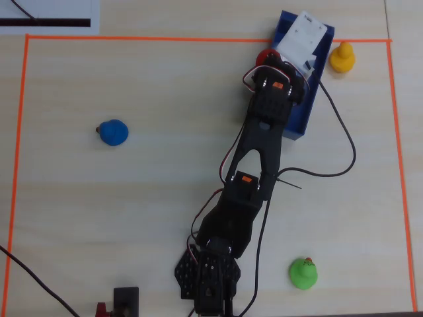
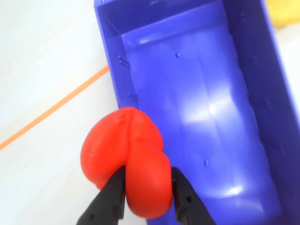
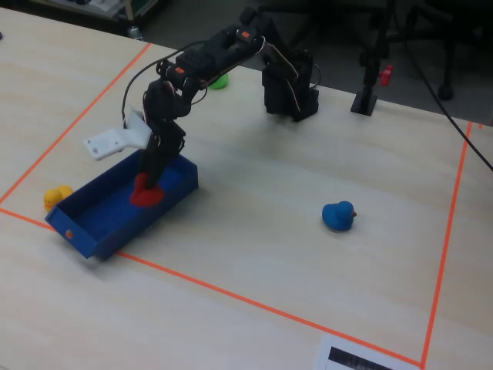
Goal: Grasp red duck and put it into box.
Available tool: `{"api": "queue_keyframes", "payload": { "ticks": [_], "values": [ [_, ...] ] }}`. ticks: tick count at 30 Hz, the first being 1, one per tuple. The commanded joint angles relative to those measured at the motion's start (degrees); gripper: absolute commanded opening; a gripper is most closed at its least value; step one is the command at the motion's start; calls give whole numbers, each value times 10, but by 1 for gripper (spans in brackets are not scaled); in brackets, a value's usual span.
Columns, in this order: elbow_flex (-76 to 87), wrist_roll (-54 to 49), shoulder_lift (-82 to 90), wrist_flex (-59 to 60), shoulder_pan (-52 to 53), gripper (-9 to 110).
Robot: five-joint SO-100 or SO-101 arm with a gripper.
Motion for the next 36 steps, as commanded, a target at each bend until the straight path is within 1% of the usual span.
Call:
{"api": "queue_keyframes", "payload": {
  "ticks": [1, 7, 17, 21, 23, 27, 32, 36],
  "values": [
    [-51, -17, -8, -37, 30, 0],
    [-86, -23, -40, -77, 52, 0],
    [-91, -61, -80, -61, 67, 0],
    [-83, -93, -92, -45, 69, 8],
    [-82, -97, -95, -42, 71, 14],
    [-81, -98, -91, -34, 73, 21],
    [-79, -84, -66, -25, 71, 24],
    [-91, -11, -20, -26, 69, 21]
  ]
}}
